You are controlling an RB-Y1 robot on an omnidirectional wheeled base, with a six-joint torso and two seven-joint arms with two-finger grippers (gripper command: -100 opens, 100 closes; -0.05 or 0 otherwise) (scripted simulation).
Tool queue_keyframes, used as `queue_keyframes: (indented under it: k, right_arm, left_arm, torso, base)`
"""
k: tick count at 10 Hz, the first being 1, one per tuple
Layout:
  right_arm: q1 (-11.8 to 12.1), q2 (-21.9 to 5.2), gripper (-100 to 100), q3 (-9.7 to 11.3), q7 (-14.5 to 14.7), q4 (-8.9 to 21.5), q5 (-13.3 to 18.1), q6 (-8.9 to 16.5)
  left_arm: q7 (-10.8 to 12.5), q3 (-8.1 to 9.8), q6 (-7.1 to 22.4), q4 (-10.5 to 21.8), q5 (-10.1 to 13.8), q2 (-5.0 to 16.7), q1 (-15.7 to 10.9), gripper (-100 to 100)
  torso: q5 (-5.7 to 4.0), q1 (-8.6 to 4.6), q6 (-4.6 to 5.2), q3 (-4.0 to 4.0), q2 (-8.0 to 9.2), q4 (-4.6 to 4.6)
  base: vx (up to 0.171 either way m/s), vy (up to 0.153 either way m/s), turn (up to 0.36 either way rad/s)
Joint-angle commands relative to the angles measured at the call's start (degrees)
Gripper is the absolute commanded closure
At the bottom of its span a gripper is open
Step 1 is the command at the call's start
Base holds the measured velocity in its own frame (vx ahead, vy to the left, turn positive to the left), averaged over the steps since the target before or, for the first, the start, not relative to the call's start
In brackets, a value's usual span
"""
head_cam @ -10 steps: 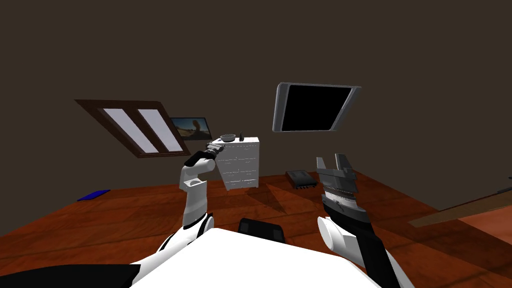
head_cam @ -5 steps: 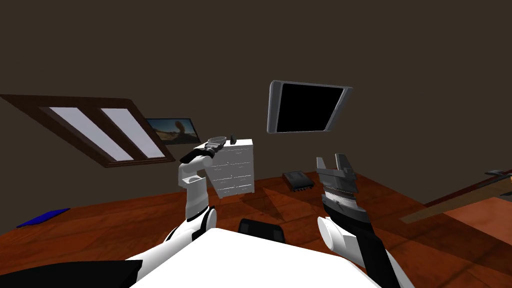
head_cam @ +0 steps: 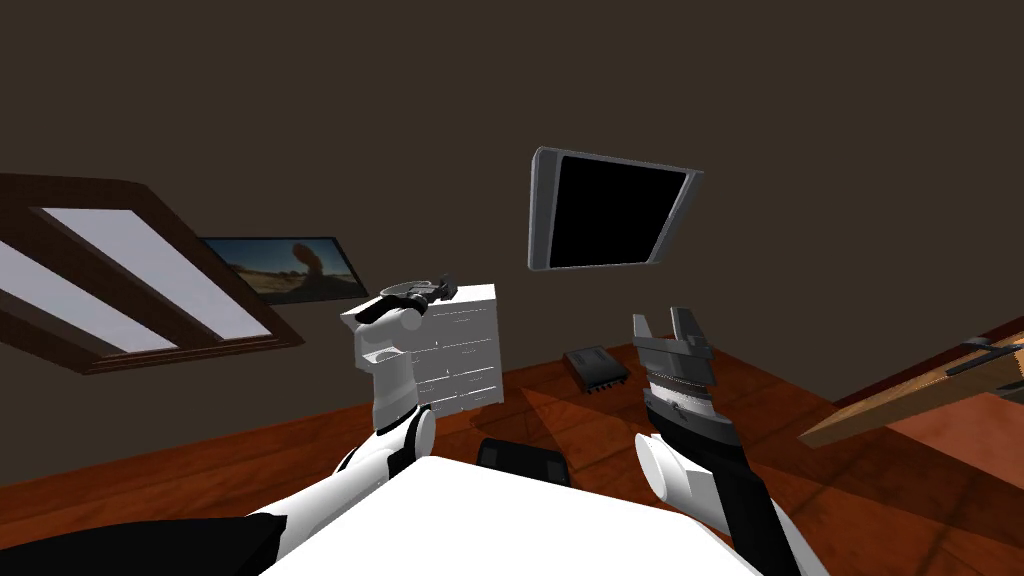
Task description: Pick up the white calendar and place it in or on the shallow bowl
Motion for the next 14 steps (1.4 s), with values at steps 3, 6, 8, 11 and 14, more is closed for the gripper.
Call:
queue_keyframes:
  k: [3,6,8,11,14]
  right_arm:
    - [-0.01,0.00,0,0.00,0.00,0.00,0.00,0.00]
    - [-0.05,0.01,0,0.01,0.00,0.01,0.00,0.01]
    - [-0.04,0.01,0,0.01,0.00,0.01,0.00,0.01]
    - [-0.03,0.01,0,0.01,0.00,0.01,0.00,0.01]
    - [-0.03,0.01,0,0.01,0.00,0.01,0.00,0.01]
  left_arm:
    - [0.29,0.19,0.22,0.25,0.22,0.04,-0.19,0]
    - [1.20,3.48,-0.92,3.95,-2.54,2.57,-3.03,-100]
    - [1.21,3.61,-1.06,3.92,-2.83,2.46,-3.01,-100]
    - [1.31,3.73,-1.10,4.02,-2.86,2.54,-3.10,100]
    - [1.30,3.72,-1.11,4.01,-2.87,2.54,-3.10,0]
  torso:
    - [0.05,0.11,-0.02,0.26,0.49,0.09]
    - [-0.02,-0.09,0.02,0.75,1.30,0.29]
    - [-0.01,-0.05,-0.01,0.83,1.41,0.33]
    - [-0.03,-0.18,-0.05,0.67,1.15,0.25]
    - [-0.02,-0.16,-0.06,0.66,1.14,0.25]
  base:
    - [0.124,0.074,-0.029]
    - [-0.067,0.037,-0.284]
    - [-0.057,0.028,-0.140]
    - [-0.002,0.001,0.002]
    - [0.000,0.000,0.000]
